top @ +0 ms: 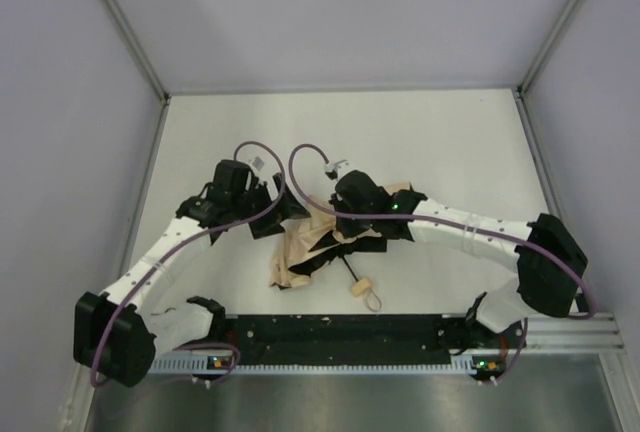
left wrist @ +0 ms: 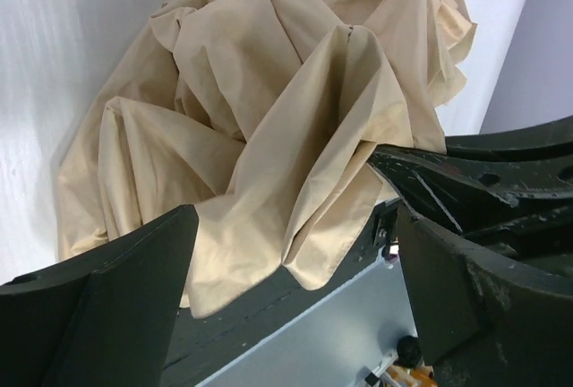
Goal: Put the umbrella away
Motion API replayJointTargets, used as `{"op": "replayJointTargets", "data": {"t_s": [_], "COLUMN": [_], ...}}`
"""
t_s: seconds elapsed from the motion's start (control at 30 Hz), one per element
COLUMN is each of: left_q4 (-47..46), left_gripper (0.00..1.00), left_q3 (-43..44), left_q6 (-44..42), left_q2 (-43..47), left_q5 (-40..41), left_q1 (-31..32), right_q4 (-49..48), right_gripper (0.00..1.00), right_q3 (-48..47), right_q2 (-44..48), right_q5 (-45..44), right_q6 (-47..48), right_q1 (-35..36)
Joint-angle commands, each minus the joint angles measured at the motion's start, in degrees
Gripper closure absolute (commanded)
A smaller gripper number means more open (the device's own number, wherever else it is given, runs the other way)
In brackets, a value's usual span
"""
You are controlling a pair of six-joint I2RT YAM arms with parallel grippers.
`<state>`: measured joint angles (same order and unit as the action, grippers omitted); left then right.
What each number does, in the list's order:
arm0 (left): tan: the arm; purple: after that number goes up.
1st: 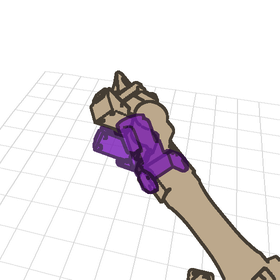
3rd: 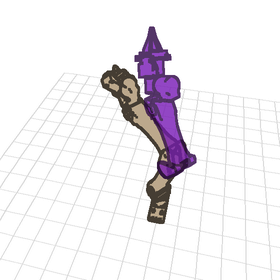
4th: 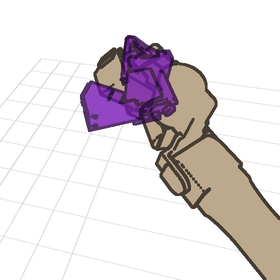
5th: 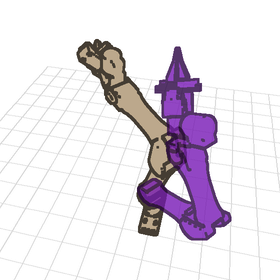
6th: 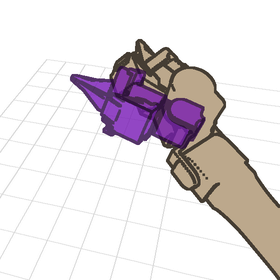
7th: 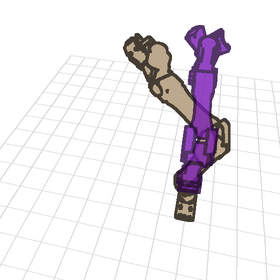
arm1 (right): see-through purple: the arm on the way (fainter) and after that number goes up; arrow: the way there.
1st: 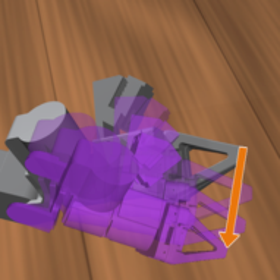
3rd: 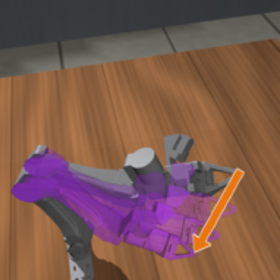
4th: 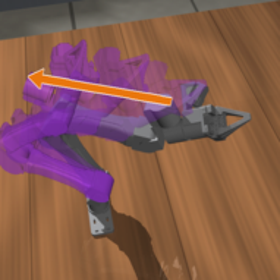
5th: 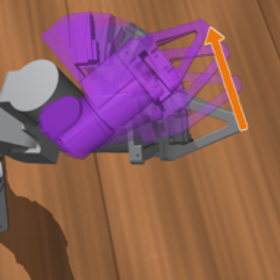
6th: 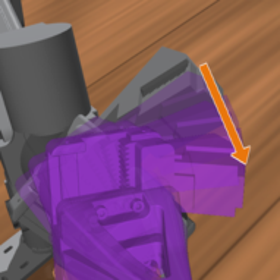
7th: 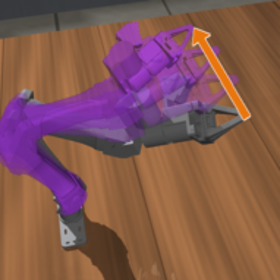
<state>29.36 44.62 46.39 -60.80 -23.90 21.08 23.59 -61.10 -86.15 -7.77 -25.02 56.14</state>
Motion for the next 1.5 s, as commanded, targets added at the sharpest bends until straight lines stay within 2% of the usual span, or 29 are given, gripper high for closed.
{"op": "replayJointTargets", "data": {"t_s": [0.0, 0.07, 0.2, 0.27, 0.3, 0.43, 0.5, 0.53, 0.57, 0.6, 0.63, 0.8, 1.03, 1.2, 1.27, 1.33, 1.4, 1.47], "left_q4": [2.2, 1.8, -0.7, 0.4, 1.0, 1.2, 1.5, 1.7, 2.2, 3.1, 4.0, 5.0, 6.7, 6.0, 4.3, 4.3, 4.3, 4.6], "left_gripper": [0.07, 0.1, 0.07, 0.12, 0.17, 0.49, 0.6, 0.69, 0.83, 0.98, 1.0, 1.0, 1.0, 1.0, 1.0, 1.0, 1.0, 1.0], "left_q3": [5.6, 5.3, 2.7, 1.5, 0.8, -3.6, -4.9, -5.4, -5.5, -5.1, -4.8, -5.0, -5.9, -7.4, -8.3, -8.4, -8.3, -8.3], "left_q6": [-1.6, -1.0, 0.3, -0.5, -1.1, -3.0, -4.2, -4.6, -4.9, -5.3, -5.4, -6.2, -5.4, -2.6, -2.3, -1.8, -1.4, -0.9], "left_q2": [-5.6, -6.1, -6.1, -8.5, -9.7, -10.7, -11.6, -12.1, -12.5, -12.8, -12.7, -12.8, -16.0, -15.7, -15.8, -16.1, -15.7, -14.8], "left_q5": [-2.4, -3.6, -3.1, -5.1, -5.4, -2.4, -0.9, -0.5, 0.0, 1.3, 3.2, 5.2, 8.9, 12.1, 11.1, 10.9, 11.2, 11.9], "left_q1": [0.3, 0.3, 1.4, 2.2, 3.3, 5.6, 5.6, 5.6, 5.6, 5.5, 5.5, 5.5, 5.5, 5.2, 5.0, 4.9, 4.9, 4.9], "right_q4": [-0.4, 0.5, 0.1, 0.3, 0.3, 0.6, 1.6, 2.4, 3.5, 4.8, 6.4, 14.1, 16.9, 15.4, 15.3, 14.0, 12.7, 10.6], "right_gripper": [1.0, 1.0, 1.0, 1.0, 1.0, 1.0, 0.95, 0.88, 0.77, 0.39, 0.02, 0.01, 0.01, 0.01, 0.01, 0.03, 0.21, 0.55], "right_q3": [-1.3, -2.3, -2.2, -2.3, -2.4, -3.0, -3.6, -4.0, -4.4, -5.2, -6.1, -10.9, -13.1, -10.1, -8.1, -5.9, -3.9, -1.2], "right_q2": [-0.9, -2.3, -2.4, -2.5, -2.7, -2.7, -2.6, -2.6, -2.7, -3.2, -4.1, -12.0, -21.9, -27.5, -29.4, -31.4, -32.8, -33.1], "right_q5": [4.9, 7.3, 8.0, 8.8, 9.3, 11.5, 12.3, 12.4, 12.2, 11.2, 11.3, 8.6, 3.5, -1.4, -5.7, -5.7, -5.1, -5.4], "right_q6": [2.1, 2.1, 0.8, 0.5, 0.2, -0.4, -0.1, 0.2, 0.6, 0.8, 1.5, 4.0, 4.1, 2.0, -0.4, -1.8, -2.1, -2.6], "right_q1": [-1.5, -1.5, -1.3, -1.5, -1.5, -1.5, -1.5, -1.5, -1.5, -1.5, -1.5, -0.2, 4.2, 7.4, 8.5, 8.7, 8.9, 9.0]}}
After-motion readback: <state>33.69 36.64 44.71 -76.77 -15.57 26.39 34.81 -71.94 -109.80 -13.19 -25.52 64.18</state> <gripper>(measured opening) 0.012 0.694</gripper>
